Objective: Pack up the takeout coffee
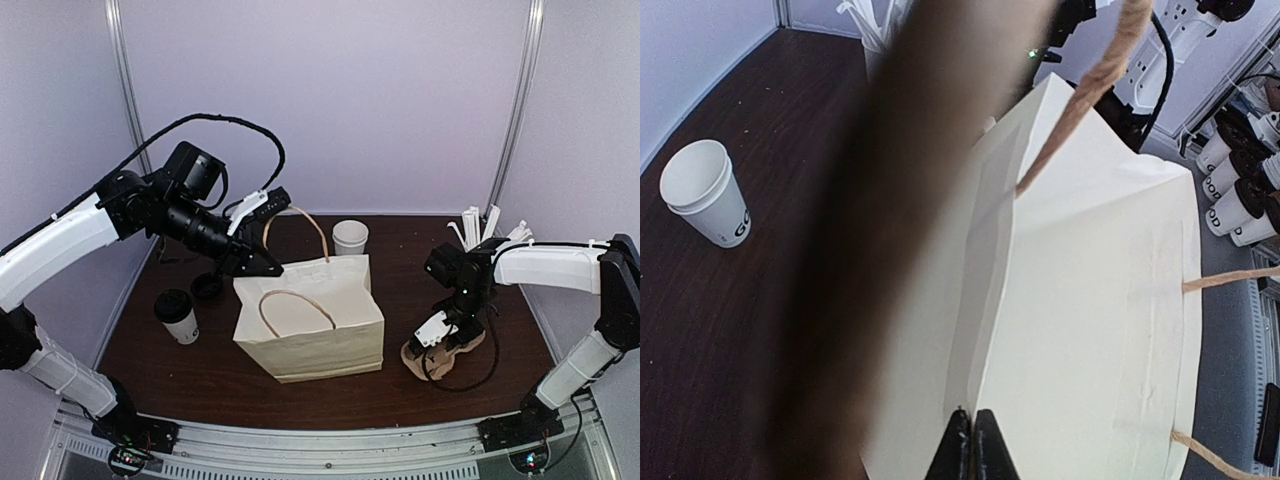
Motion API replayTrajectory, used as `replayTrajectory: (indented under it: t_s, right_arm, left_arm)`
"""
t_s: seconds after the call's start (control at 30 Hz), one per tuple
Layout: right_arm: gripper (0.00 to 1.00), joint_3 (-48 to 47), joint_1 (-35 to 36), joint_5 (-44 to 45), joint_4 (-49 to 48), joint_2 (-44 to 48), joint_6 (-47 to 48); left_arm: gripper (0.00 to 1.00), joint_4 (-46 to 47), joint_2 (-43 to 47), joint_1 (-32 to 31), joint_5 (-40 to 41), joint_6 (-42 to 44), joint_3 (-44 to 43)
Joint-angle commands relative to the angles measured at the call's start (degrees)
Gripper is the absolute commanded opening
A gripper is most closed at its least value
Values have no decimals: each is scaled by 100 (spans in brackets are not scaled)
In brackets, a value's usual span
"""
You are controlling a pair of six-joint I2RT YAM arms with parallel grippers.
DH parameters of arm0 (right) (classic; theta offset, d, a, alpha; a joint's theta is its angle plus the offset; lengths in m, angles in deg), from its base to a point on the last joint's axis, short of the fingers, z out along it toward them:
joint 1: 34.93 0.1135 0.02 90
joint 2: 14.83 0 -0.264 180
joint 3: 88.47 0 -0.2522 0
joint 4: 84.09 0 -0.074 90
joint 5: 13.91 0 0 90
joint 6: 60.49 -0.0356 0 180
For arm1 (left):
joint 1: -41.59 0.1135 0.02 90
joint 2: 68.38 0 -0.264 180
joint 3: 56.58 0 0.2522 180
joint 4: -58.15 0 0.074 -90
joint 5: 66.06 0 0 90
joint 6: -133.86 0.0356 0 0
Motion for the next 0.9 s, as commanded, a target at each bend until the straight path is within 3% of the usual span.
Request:
replayTrajectory:
  t_s: [0.0,0.23,0.47,0.7,0.87]
  right_arm:
    - [31,-51,49,-5,179,-141,-100]
    - [25,-289,70,-167,586,-25,-313]
    - [25,-851,100,-893,1473,820,-840]
    - [22,-1670,98,-1633,2192,1661,-1389]
    - [22,-2838,8,-2234,2619,1760,-1713]
  left_arm:
    - [0,221,127,-19,-97,12,68]
    - [0,203,193,-23,-11,-12,69]
    - [0,166,201,-12,222,9,62]
    - [0,177,60,-6,341,11,-3]
    - [0,85,-146,-12,308,-56,-195]
